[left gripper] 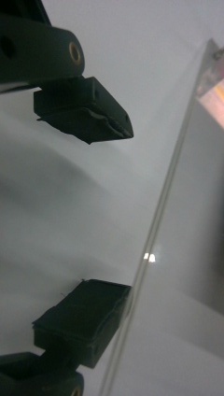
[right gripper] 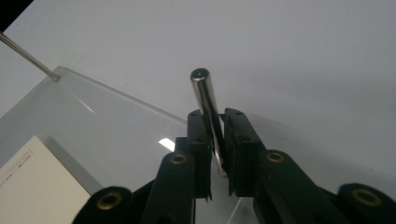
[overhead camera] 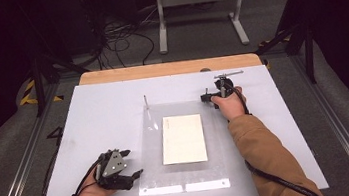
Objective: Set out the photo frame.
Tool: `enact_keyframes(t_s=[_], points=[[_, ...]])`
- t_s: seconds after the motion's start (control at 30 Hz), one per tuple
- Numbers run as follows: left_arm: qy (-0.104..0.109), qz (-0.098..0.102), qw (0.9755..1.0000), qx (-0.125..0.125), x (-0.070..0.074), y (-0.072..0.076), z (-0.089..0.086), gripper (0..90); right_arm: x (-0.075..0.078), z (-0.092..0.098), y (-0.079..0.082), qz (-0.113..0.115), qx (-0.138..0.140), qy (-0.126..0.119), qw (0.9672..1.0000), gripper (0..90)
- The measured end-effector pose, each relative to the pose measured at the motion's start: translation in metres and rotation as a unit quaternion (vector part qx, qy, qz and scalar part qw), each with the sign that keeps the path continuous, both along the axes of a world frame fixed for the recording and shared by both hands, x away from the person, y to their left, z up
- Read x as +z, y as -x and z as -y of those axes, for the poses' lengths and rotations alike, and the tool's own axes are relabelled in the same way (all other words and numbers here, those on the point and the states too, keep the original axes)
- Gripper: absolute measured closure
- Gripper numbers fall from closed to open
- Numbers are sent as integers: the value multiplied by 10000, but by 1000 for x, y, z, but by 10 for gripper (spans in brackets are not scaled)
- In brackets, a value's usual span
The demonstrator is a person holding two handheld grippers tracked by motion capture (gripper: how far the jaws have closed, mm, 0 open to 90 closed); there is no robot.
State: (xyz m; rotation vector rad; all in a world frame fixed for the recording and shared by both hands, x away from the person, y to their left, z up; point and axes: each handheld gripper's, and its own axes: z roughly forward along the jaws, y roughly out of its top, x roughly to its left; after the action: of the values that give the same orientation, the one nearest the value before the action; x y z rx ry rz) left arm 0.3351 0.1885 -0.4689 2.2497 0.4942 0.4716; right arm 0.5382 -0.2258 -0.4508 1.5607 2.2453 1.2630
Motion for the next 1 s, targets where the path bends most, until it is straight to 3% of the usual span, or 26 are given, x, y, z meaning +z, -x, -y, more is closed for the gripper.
enact_keyframes(t_s=[0.13,0.23,0.4,0.43,0.53,0.67,0.83,0.93,1.0], points=[[-51,124,9995,-278,0,3,3,216,-2,1,0,-28,-40,-90,9999,804],[-31,175,9994,-302,0,4,4,209,-2,0,0,-39,-70,-89,9999,804],[131,559,9969,-544,1,7,11,190,-2,0,0,-88,-146,-149,9997,803],[131,559,9969,-544,1,7,11,185,-2,0,0,-103,-164,-179,9997,803],[204,949,9929,-692,3,10,18,179,-2,0,-1,-134,-198,-198,9995,803],[346,1262,9875,-881,7,13,23,181,-2,0,-1,-145,-221,-212,9994,804],[447,1339,9845,-1039,8,15,28,219,-2,0,-2,-143,-219,-217,9994,803],[434,1318,9849,-1035,7,16,29,294,-2,0,-1,-124,-188,-210,9995,802],[398,1509,9816,-1100,7,17,30,346,-3,1,-1,-95,-155,-203,9996,801]])
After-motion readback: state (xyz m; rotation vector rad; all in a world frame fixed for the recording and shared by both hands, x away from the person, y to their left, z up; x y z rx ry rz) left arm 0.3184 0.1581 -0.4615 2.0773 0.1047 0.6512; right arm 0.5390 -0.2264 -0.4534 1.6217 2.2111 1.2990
